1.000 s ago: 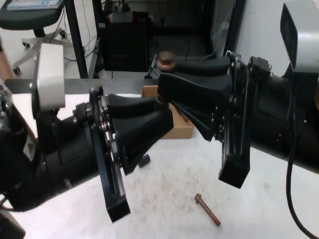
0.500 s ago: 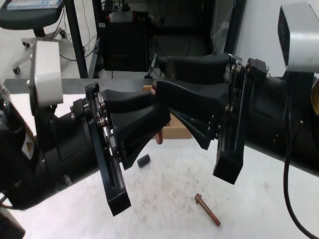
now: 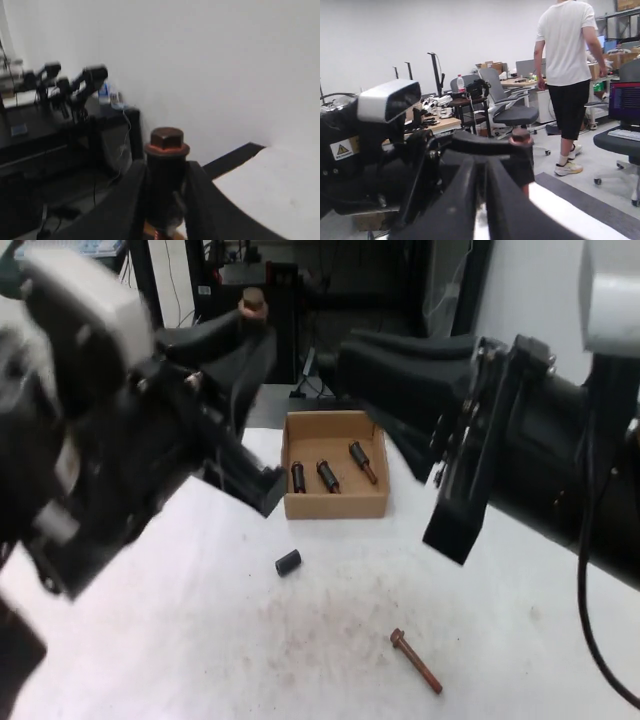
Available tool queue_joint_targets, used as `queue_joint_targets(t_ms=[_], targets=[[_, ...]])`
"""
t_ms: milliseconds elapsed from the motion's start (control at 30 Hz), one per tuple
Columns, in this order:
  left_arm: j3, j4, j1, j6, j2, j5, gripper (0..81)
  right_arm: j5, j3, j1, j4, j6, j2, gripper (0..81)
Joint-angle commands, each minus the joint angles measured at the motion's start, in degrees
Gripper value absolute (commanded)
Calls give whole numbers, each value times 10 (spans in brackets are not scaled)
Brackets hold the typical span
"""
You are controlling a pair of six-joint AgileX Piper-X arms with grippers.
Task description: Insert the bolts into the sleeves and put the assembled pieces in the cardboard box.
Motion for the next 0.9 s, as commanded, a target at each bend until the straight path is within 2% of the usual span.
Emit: queue_joint_targets(t_ms=[0, 200, 367, 533, 633, 867], targets=[[-75, 180, 12, 8, 33, -11, 3, 41, -5, -4, 42, -4, -15, 7], [-242, 386, 54, -50, 175, 84, 3, 77, -5, -28, 191, -4, -37, 8], [-405, 484, 81, -109, 333, 160, 3, 91, -5, -61, 236, 0, -69, 8], [-598, 556, 88, -121, 505, 166, 3, 91, -5, -101, 237, 3, -103, 8], [-698, 597, 88, -121, 592, 166, 3, 91, -5, -129, 241, 44, -117, 8], [-863, 675, 88, -136, 753, 166, 3, 86, -5, -166, 292, 59, -124, 8]])
